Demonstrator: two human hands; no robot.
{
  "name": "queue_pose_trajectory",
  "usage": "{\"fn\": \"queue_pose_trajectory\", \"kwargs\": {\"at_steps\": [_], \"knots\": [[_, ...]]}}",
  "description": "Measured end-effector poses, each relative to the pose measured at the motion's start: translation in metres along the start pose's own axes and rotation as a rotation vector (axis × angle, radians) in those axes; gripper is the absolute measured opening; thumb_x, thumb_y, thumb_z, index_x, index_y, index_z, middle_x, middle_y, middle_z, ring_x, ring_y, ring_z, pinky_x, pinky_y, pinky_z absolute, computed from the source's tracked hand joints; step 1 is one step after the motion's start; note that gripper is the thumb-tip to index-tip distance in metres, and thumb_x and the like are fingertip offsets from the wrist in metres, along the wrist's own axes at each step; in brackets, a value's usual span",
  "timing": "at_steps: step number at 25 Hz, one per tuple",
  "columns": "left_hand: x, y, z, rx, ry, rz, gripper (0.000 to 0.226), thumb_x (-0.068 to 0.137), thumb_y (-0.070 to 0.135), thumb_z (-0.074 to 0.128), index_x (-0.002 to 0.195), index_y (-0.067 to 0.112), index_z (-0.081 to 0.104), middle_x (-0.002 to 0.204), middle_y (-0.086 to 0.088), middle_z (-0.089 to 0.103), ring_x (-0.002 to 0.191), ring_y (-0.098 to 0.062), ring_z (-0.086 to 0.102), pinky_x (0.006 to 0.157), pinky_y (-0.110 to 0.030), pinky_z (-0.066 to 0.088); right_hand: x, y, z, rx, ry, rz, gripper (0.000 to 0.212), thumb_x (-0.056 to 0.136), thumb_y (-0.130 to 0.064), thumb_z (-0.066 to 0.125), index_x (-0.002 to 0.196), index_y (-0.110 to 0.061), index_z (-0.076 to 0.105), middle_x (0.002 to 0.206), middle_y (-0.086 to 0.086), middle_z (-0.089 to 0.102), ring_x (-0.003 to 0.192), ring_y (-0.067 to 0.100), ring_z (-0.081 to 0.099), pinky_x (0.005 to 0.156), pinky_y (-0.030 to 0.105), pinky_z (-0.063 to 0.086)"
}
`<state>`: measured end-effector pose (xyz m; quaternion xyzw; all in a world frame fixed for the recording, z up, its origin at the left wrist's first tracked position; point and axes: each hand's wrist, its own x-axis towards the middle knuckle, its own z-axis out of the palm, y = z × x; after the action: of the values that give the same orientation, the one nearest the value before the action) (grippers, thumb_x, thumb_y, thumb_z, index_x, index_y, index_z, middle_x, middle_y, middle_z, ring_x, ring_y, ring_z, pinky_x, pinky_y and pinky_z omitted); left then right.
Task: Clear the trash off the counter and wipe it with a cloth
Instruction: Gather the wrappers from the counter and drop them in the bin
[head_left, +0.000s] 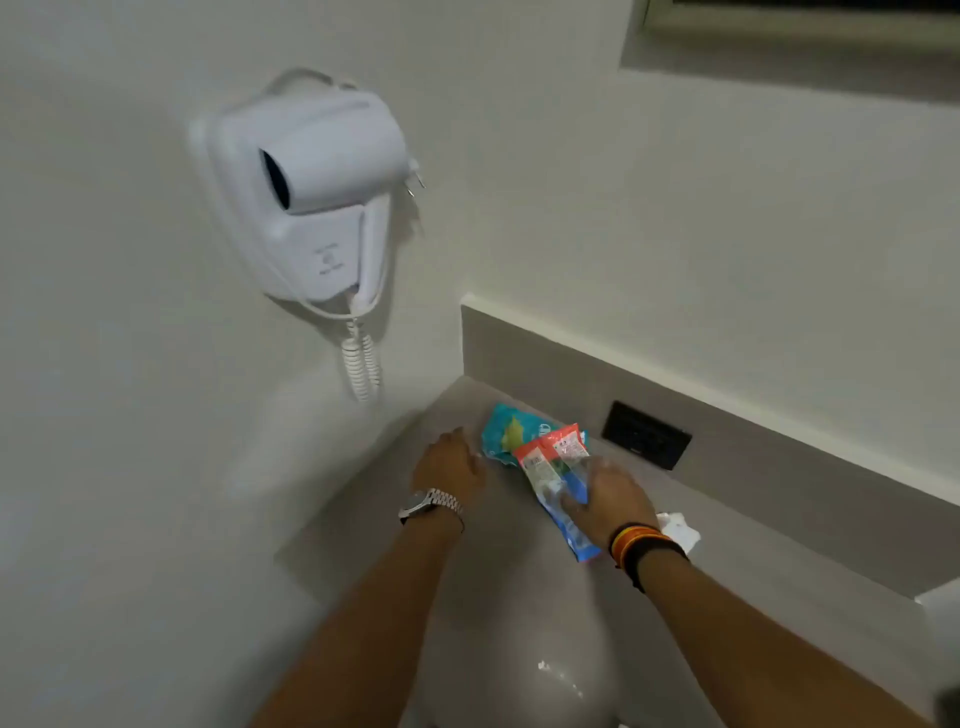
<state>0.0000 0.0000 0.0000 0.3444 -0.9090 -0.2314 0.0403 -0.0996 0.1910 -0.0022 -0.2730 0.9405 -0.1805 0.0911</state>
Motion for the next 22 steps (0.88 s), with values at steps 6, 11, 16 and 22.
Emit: {"fn": "queue_pose_trajectory", "kwargs": {"at_steps": [6, 11, 16, 22], "knots": [[0.073, 0.008, 0.064, -0.261, 0.008, -0.215, 0.037, 0.095, 0.032, 0.061, 0.117, 0.001, 0.062, 0.119, -0.024, 0.068, 0.108, -0.041, 0.064, 0.088, -0.043, 0.053, 0.035, 0.027, 0.069, -0.016, -0.135, 0.084, 0.1, 0.067, -0.067, 0.068, 0.145, -0.014, 0.034, 0.151, 0.011, 0.038, 0.138, 0.028, 0.037, 0.113, 0.042, 0.036], [0.106, 0.015, 0.087, -0.406, -0.006, -0.366, 0.036, 0.085, 0.032, 0.074, 0.107, 0.004, 0.068, 0.112, -0.02, 0.071, 0.102, -0.037, 0.068, 0.074, -0.034, 0.05, 0.053, 0.026, 0.085, -0.125, -0.046, 0.064, 0.072, 0.084, -0.048, 0.059, 0.141, -0.011, 0.036, 0.144, 0.015, 0.045, 0.132, 0.033, 0.042, 0.107, 0.046, 0.042], [0.098, 0.016, 0.067, -0.503, 0.043, -0.434, 0.016, 0.089, 0.019, 0.062, 0.1, 0.01, 0.068, 0.111, -0.019, 0.073, 0.096, -0.034, 0.07, 0.075, -0.033, 0.053, 0.05, 0.025, 0.059, 0.032, 0.128, 0.112, 0.037, 0.088, -0.03, 0.051, 0.122, -0.018, 0.054, 0.104, 0.012, 0.072, 0.09, 0.036, 0.068, 0.073, 0.037, 0.053], [0.032, 0.011, 0.001, -0.607, 0.129, -0.313, 0.024, 0.097, 0.017, 0.048, 0.107, 0.002, 0.064, 0.105, -0.024, 0.073, 0.091, -0.042, 0.073, 0.083, -0.052, 0.062, 0.004, 0.002, 0.009, 0.072, 0.213, -0.01, 0.049, 0.091, -0.019, 0.047, 0.139, -0.027, 0.042, 0.099, 0.014, 0.071, 0.081, 0.038, 0.066, 0.069, 0.039, 0.052]]}}
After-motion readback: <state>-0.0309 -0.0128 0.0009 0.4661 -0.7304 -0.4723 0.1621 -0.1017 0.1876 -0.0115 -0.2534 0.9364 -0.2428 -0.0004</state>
